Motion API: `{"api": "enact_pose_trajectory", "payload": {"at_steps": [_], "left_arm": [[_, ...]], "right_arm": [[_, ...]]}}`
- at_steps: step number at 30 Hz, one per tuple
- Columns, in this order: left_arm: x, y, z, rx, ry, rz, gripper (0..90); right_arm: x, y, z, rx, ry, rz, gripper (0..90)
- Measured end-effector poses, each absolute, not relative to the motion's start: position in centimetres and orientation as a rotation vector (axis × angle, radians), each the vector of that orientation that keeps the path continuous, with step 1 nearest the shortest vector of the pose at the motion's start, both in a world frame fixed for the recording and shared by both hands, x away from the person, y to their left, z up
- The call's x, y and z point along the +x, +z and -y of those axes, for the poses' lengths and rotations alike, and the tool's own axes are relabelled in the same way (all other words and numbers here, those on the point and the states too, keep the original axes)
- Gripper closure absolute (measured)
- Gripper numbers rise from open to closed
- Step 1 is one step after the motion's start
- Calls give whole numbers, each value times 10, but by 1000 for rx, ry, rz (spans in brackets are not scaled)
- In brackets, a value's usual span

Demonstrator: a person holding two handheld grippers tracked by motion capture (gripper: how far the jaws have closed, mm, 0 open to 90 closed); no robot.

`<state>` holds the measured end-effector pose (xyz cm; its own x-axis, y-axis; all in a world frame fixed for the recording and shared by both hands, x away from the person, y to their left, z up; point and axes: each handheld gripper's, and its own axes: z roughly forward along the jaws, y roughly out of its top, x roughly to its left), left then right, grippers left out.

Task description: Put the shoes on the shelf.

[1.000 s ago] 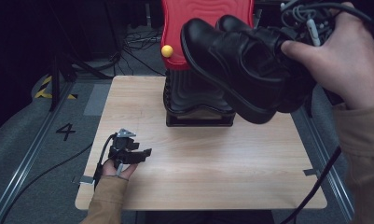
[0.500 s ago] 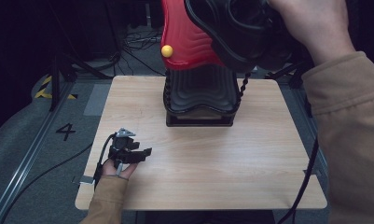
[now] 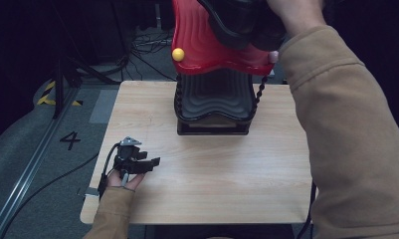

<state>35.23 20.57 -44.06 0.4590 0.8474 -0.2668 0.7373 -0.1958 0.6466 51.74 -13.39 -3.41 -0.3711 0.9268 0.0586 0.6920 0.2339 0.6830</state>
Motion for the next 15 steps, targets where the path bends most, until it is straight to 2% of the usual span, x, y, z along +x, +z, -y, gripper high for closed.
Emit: {"api": "enact_pose_trajectory", "payload": {"at_steps": [9,15], "left_arm": [[351,-437,-210,1959,215,-1310,408],[350,-437,-211,1952,209,-1311,407]], "right_arm": [[537,-44,111,1532,904,-2059,820],[546,-65,97,1533,894,-2005,815]]}}
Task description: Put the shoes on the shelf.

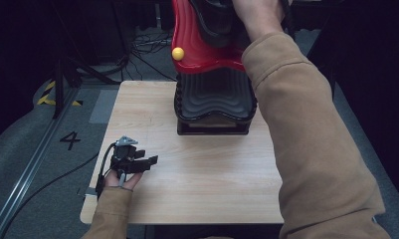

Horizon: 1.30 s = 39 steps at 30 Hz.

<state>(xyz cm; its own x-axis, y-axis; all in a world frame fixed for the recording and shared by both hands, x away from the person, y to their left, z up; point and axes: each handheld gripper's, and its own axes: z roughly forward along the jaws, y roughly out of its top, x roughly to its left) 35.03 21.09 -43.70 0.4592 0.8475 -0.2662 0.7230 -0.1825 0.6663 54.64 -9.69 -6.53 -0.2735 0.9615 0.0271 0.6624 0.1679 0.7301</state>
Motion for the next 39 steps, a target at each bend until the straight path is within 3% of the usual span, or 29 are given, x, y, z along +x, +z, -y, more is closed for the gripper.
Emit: {"api": "enact_pose_trajectory", "payload": {"at_steps": [12,18,20,25,39], "left_arm": [[351,-438,-212,1944,218,-1327,407],[351,-438,-210,1955,218,-1321,407],[351,-438,-210,1961,216,-1317,407],[350,-437,-208,1961,223,-1315,407],[352,-437,-204,1969,225,-1314,407]], "right_arm": [[557,-105,89,1516,884,-1976,778],[553,-103,82,1542,876,-2010,702],[553,-103,82,1576,879,-2027,600],[556,-102,88,1679,859,-2108,530],[537,-82,104,1581,1004,-2062,450]]}}
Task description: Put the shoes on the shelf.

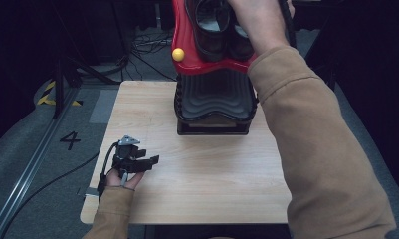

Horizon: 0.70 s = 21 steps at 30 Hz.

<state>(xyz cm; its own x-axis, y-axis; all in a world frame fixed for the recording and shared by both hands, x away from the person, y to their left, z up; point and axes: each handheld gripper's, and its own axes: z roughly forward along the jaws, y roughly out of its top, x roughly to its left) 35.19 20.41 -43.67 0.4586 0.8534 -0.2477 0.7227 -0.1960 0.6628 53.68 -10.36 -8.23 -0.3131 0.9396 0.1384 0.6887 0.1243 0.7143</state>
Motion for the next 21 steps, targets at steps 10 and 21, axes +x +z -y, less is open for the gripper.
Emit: {"api": "enact_pose_trajectory", "payload": {"at_steps": [10,21], "left_arm": [[351,-435,-200,1984,233,-1306,407],[350,-436,-200,1991,240,-1316,406]], "right_arm": [[507,-63,137,1503,1060,-2079,432],[466,-51,183,1428,1078,-2106,427]]}}
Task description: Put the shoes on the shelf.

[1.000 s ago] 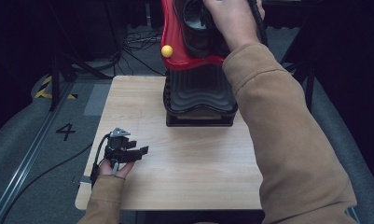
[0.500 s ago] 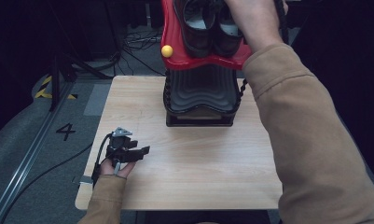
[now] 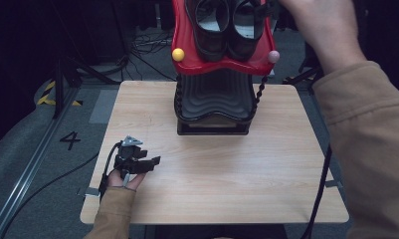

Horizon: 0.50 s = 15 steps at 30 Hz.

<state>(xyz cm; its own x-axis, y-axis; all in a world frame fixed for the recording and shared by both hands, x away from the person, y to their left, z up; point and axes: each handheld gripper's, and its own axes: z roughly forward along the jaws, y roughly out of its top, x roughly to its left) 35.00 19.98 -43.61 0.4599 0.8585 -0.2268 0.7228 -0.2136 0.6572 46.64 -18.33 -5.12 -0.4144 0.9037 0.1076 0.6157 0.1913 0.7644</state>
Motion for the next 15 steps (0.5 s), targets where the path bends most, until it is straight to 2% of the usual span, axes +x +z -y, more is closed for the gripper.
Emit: {"api": "enact_pose_trajectory", "payload": {"at_steps": [7,15], "left_arm": [[349,-436,-200,1999,245,-1317,406],[344,-435,-208,1975,250,-1347,405]], "right_arm": [[445,-51,217,1419,1083,-2119,417],[431,-71,245,1350,1035,-2192,400]]}}
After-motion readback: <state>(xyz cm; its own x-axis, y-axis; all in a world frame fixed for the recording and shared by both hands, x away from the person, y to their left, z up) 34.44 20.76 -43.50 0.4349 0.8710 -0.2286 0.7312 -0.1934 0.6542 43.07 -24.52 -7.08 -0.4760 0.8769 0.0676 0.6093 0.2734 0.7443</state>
